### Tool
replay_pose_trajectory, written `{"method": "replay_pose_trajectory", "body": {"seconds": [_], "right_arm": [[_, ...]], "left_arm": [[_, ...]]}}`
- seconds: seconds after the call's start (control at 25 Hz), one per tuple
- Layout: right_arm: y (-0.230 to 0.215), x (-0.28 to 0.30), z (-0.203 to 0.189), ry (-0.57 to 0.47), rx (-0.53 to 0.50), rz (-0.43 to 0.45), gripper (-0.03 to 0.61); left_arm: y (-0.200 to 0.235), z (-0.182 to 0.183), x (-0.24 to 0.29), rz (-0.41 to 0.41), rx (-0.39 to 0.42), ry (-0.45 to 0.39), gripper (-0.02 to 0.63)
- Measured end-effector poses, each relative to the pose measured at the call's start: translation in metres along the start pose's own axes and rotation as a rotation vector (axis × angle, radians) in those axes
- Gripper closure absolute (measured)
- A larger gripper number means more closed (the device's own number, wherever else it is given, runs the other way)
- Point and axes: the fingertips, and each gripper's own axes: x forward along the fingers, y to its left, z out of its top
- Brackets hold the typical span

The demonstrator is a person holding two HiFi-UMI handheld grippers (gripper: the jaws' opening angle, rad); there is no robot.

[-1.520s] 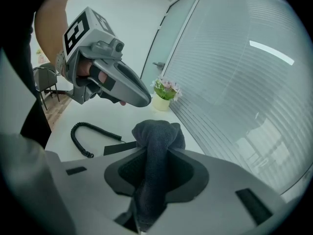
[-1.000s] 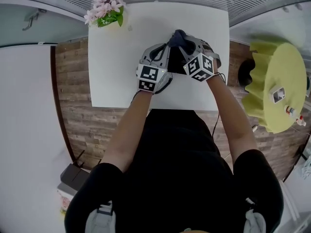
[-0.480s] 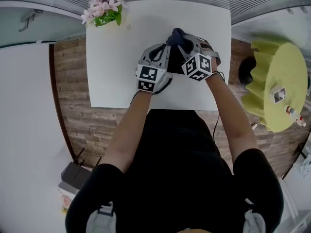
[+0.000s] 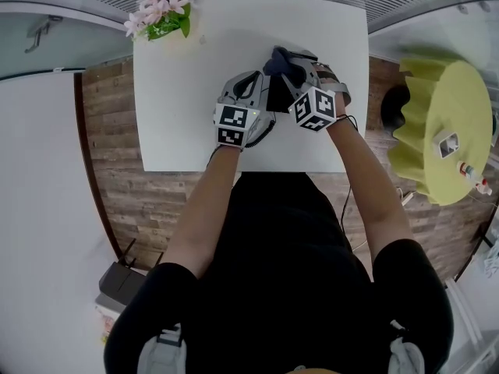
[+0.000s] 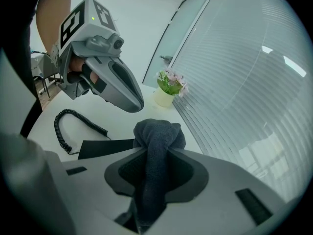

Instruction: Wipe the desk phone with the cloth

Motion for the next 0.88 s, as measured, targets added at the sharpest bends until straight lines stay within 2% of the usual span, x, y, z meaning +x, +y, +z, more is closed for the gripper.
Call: {"method": "replay_pose_trajectory", "body": {"seconds": [0.88], "right_arm": [[0.074,-0.009,-0.011,0.041,-0.030,0.014,0.466]], "left_arm": [[-0.031,-0.054,-0.025,-0.047,-0.014,0.060,0.603]]}}
